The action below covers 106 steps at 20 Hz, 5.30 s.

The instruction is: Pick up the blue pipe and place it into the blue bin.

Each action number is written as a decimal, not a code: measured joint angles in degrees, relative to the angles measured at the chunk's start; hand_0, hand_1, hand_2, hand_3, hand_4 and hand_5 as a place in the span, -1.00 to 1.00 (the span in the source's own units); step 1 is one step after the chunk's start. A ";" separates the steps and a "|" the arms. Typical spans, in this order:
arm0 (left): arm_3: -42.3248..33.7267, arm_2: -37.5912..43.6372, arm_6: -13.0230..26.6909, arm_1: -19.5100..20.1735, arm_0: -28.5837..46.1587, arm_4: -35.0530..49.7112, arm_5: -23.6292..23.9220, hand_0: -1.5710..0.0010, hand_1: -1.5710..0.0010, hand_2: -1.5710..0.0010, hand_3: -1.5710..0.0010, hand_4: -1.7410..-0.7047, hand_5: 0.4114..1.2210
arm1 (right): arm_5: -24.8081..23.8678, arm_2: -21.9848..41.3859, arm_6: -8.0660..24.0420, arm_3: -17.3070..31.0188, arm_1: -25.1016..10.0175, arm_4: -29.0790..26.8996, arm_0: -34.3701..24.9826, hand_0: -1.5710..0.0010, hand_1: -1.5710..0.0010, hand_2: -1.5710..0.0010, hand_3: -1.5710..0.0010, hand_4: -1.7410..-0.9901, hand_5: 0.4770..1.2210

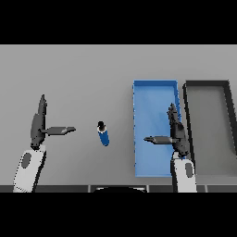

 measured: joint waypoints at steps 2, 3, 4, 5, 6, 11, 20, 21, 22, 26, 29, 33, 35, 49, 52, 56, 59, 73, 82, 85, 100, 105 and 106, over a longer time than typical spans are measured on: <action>0.12 0.14 -0.37 0.08 -0.07 0.09 -0.08 1.00 1.00 1.00 1.00 0.42 -0.57 | -0.12 0.09 0.06 0.05 0.12 0.07 -0.10 1.00 1.00 1.00 1.00 0.38 -0.66; 0.22 0.22 -0.42 0.14 -0.11 0.15 -0.17 1.00 1.00 1.00 1.00 0.42 -0.57 | -0.18 0.15 0.09 0.09 0.19 0.14 -0.16 1.00 1.00 1.00 1.00 0.38 -0.66; 0.34 0.30 -0.47 0.21 -0.16 0.22 -0.27 1.00 1.00 1.00 1.00 0.42 -0.57 | -0.25 0.21 0.12 0.14 0.28 0.23 -0.23 1.00 1.00 1.00 1.00 0.38 -0.66; 0.47 0.39 -0.52 0.27 -0.22 0.30 -0.37 1.00 1.00 1.00 1.00 0.42 -0.57 | -0.32 0.27 0.15 0.19 0.37 0.31 -0.30 1.00 1.00 1.00 1.00 0.38 -0.66; 0.66 0.26 -0.89 0.02 0.04 0.20 -0.42 1.00 1.00 1.00 1.00 0.42 -0.57 | -0.37 0.12 0.59 0.80 0.37 0.29 -0.83 1.00 1.00 1.00 1.00 0.38 -0.66; 0.68 -3.24 -8.59 8.94 2.88 -0.95 -14.78 1.00 1.00 1.00 1.00 0.42 -0.57 | 3.21 4.90 -4.67 -5.90 -6.28 6.93 4.55 1.00 1.00 1.00 1.00 0.36 -0.67; -4.44 -7.27 -9.76 12.69 4.56 0.51 -24.48 1.00 1.00 1.00 1.00 0.36 -0.66 | 3.61 6.02 -4.25 -6.75 -6.66 8.04 4.42 1.00 1.00 1.00 1.00 0.38 -0.67; -5.57 -8.47 -8.12 12.84 4.68 0.48 -25.48 1.00 1.00 1.00 1.00 0.35 -0.70 | 3.63 5.91 -4.38 -6.59 -7.06 8.29 4.19 1.00 1.00 1.00 1.00 0.37 -0.66; -6.35 -9.51 -7.04 12.63 4.53 0.21 -26.01 1.00 1.00 1.00 1.00 0.33 -0.75 | 4.12 5.47 -5.00 -6.74 -7.47 7.54 4.50 1.00 1.00 1.00 1.00 0.36 -0.65; -9.46 -13.61 -3.76 11.67 4.66 -0.61 -28.27 1.00 1.00 1.00 1.00 0.25 -0.85 | 3.79 5.61 -5.30 -5.74 -6.79 7.79 3.60 1.00 1.00 1.00 1.00 0.31 -0.64; -9.31 -16.82 -4.29 9.19 3.96 -3.29 -28.89 1.00 1.00 1.00 1.00 0.24 -0.91 | 4.15 5.82 -5.59 -6.36 -6.90 7.72 4.49 1.00 1.00 1.00 1.00 0.28 -0.62; -7.42 -19.20 -3.30 5.11 1.93 -4.82 -28.65 1.00 1.00 1.00 1.00 0.21 -0.92 | 4.49 5.34 -4.75 -7.10 -6.81 6.45 4.35 1.00 1.00 1.00 1.00 0.25 -0.62; -4.73 -20.13 -2.73 2.97 0.55 -6.29 -28.35 1.00 1.00 1.00 1.00 0.21 -0.92 | 4.12 5.97 -4.83 -7.70 -6.38 7.26 5.45 1.00 1.00 1.00 1.00 0.24 -0.63; 9.23 -20.86 -6.54 -11.24 -7.95 -5.92 -28.11 0.76 0.56 0.39 0.34 -0.06 -0.21 | 4.05 5.16 -4.86 -7.14 -6.59 6.94 5.79 1.00 1.00 1.00 1.00 0.28 -0.67; 9.64 -20.12 -6.43 -13.45 -6.82 -4.13 -26.89 -0.08 -0.20 -0.29 -0.28 -0.50 0.38 | 4.37 5.14 -5.64 -6.91 -6.94 7.02 6.03 1.00 1.00 1.00 1.00 0.28 -0.65; 9.67 -21.17 -9.14 -14.58 -6.50 -5.66 -25.03 -0.62 -0.67 -0.71 -0.61 -0.78 0.75 | 3.91 5.00 -4.77 -6.99 -6.63 6.96 5.40 1.00 1.00 1.00 1.00 0.29 -0.63; 8.54 -22.27 -10.98 -14.72 -6.35 -7.34 -23.28 -0.81 -0.83 -0.85 -0.74 -0.88 0.87 | 4.54 5.02 -5.43 -6.31 -7.16 7.01 5.12 1.00 1.00 1.00 1.00 0.31 -0.61; -5.18 -23.04 -4.14 -13.89 -11.68 -3.05 -25.07 -0.99 -0.99 -0.99 -0.84 -0.97 0.99 | 4.25 5.04 -7.07 -6.86 -7.85 8.20 6.37 1.00 1.00 1.00 1.00 0.47 -0.58; -6.85 -24.49 -2.93 -14.07 -10.31 -3.79 -25.12 -1.00 -1.00 -1.00 -0.84 -0.98 1.00 | 2.57 5.61 -6.64 -8.11 -5.96 8.78 8.23 1.00 1.00 1.00 1.00 0.42 -0.62; -6.15 -24.05 -3.19 -13.65 -10.48 -3.79 -25.55 -1.00 -1.00 -1.00 -0.83 -0.98 1.00 | 3.62 5.50 -8.21 -9.50 -5.96 7.11 9.21 1.00 1.00 1.00 1.00 0.46 -0.64; -4.88 -23.83 -2.15 -13.95 -11.73 -4.76 -25.99 -1.00 -1.00 -1.00 -0.83 -0.98 1.00 | 23.43 12.84 14.53 -27.15 -19.00 -15.44 -9.02 1.00 1.00 1.00 1.00 0.18 -0.87; -4.55 -23.70 -2.61 -14.29 -11.82 -4.35 -26.51 -1.00 -1.00 -1.00 -0.83 -0.98 1.00 | 27.03 16.44 17.59 -24.26 -18.24 -16.60 -17.83 1.00 1.00 1.00 1.00 0.22 -0.86; -4.53 -23.45 -2.58 -14.49 -12.31 -4.09 -26.56 -1.00 -1.00 -1.00 -0.85 -0.98 1.00 | 27.70 17.42 18.34 -23.46 -17.64 -16.51 -19.49 1.00 1.00 1.00 1.00 0.26 -0.86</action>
